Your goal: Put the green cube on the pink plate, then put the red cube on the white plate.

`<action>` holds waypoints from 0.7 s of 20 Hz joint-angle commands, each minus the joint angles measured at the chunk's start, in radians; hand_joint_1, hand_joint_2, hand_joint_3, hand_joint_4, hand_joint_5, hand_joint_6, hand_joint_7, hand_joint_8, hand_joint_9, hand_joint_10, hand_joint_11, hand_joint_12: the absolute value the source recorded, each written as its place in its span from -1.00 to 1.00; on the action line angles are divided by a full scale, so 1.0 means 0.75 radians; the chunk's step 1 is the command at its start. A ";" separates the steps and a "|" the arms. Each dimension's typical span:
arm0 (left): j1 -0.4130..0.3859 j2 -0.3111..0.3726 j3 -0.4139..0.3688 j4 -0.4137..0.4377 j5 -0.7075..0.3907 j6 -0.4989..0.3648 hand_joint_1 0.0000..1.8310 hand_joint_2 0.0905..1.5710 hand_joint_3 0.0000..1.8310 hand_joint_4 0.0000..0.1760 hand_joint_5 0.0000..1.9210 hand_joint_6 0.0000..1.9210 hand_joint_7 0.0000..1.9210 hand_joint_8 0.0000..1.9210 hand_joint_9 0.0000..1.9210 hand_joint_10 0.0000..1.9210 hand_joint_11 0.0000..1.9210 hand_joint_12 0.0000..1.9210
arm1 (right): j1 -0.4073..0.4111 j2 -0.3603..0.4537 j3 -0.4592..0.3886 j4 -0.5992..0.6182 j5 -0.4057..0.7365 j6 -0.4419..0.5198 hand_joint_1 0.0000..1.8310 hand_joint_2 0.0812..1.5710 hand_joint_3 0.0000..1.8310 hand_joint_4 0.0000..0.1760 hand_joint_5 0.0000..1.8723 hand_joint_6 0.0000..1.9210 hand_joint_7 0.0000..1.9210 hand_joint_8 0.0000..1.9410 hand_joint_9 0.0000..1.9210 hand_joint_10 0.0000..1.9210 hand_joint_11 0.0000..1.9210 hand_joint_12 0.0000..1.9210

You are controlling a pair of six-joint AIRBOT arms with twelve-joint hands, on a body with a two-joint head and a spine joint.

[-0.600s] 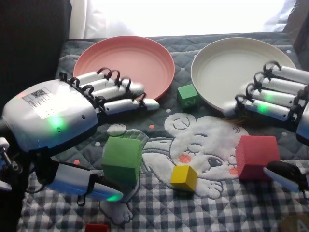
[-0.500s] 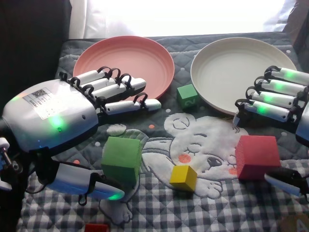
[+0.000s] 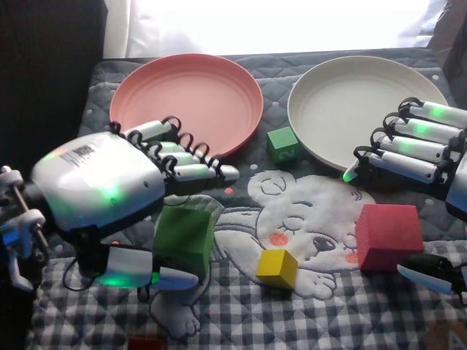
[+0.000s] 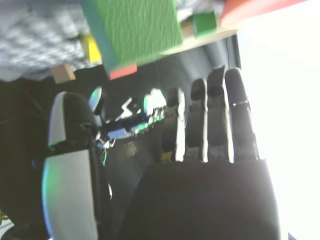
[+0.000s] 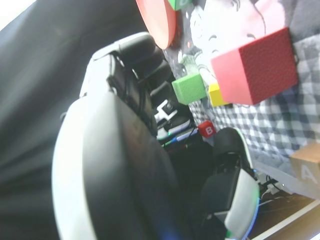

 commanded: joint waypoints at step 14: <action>-0.007 -0.057 0.051 -0.007 -0.014 -0.003 0.09 0.55 -1.00 -1.00 -0.27 0.15 -0.19 -0.72 -0.41 -0.10 -0.67 0.57 | 0.012 0.001 -0.001 0.028 -0.163 0.003 -0.23 0.02 -0.39 -1.00 -0.94 0.06 -0.83 -0.04 -0.92 0.24 -1.00 0.74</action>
